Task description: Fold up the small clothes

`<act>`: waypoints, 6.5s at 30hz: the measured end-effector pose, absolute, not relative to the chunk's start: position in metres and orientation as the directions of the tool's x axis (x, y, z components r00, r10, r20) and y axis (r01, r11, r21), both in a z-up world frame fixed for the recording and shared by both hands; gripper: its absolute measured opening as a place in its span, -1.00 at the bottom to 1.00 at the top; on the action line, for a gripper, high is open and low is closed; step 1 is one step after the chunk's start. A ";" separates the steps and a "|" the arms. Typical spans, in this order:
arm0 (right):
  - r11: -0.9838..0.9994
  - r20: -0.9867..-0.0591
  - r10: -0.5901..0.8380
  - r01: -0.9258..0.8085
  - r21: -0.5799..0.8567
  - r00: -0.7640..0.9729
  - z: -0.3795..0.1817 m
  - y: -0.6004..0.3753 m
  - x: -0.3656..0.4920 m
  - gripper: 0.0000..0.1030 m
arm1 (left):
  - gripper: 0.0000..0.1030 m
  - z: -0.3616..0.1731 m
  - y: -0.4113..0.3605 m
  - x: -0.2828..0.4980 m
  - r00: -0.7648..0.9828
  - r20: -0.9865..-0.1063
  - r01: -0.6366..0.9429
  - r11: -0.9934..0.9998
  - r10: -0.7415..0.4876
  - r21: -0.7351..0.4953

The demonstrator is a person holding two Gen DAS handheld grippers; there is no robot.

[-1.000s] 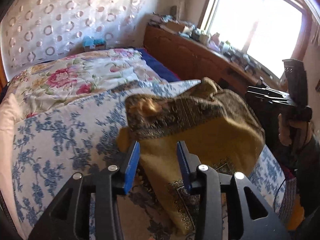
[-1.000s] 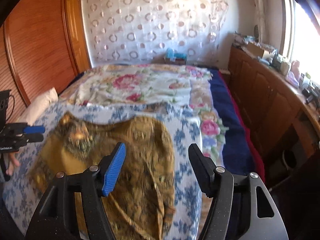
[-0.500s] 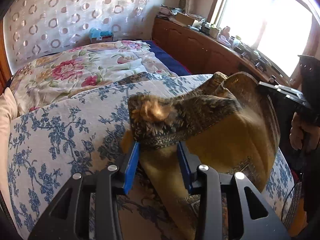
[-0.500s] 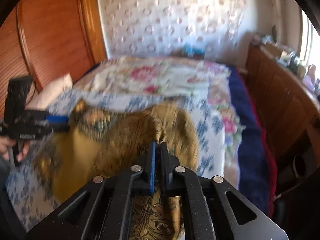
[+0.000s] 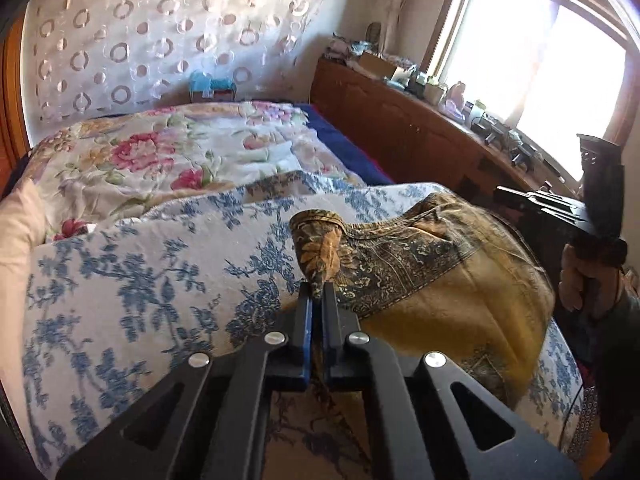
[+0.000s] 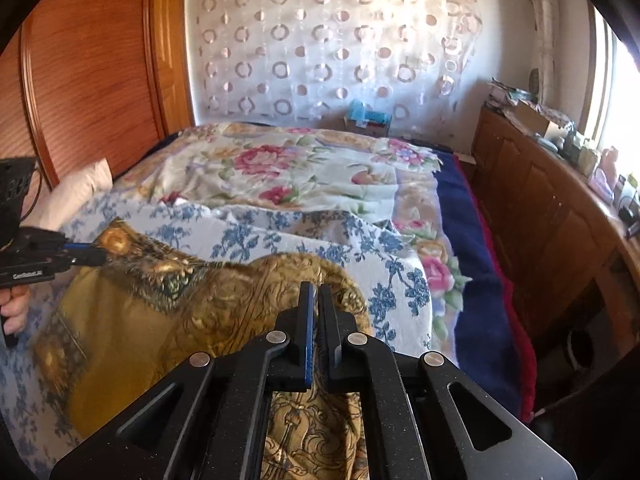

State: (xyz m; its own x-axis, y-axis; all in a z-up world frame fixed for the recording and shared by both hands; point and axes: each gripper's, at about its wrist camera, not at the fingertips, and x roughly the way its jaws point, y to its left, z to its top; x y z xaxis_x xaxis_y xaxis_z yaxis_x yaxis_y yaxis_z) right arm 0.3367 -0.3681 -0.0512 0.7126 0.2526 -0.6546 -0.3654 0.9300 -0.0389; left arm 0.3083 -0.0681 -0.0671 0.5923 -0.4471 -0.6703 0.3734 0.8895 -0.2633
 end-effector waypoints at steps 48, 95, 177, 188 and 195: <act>0.945 -0.763 0.281 -0.308 0.113 0.582 -0.108 -0.403 0.313 0.39 | -0.20 -0.099 -0.091 0.305 0.525 -0.773 0.356 0.917 -0.357 -0.181; 0.784 -0.559 0.516 -0.620 0.005 0.649 0.019 -0.220 0.310 -0.79 | -0.93 0.013 0.078 0.207 0.813 -0.469 0.233 0.931 -0.345 -0.281; 0.597 -0.609 0.650 -0.801 0.039 0.455 -0.041 0.024 0.310 0.69 | -0.10 -0.043 0.167 0.102 0.851 -0.502 -0.215 0.974 0.154 -0.067; 0.669 -0.558 0.626 -0.743 0.024 0.545 -0.014 -0.049 0.248 0.70 | -0.07 -0.036 0.123 0.087 0.855 -0.511 -0.120 0.992 0.087 -0.031; 0.740 -0.532 0.581 -0.672 0.030 0.616 -0.009 -0.102 0.208 0.72 | -0.07 -0.039 0.084 0.086 0.848 -0.526 -0.079 0.997 0.066 -0.003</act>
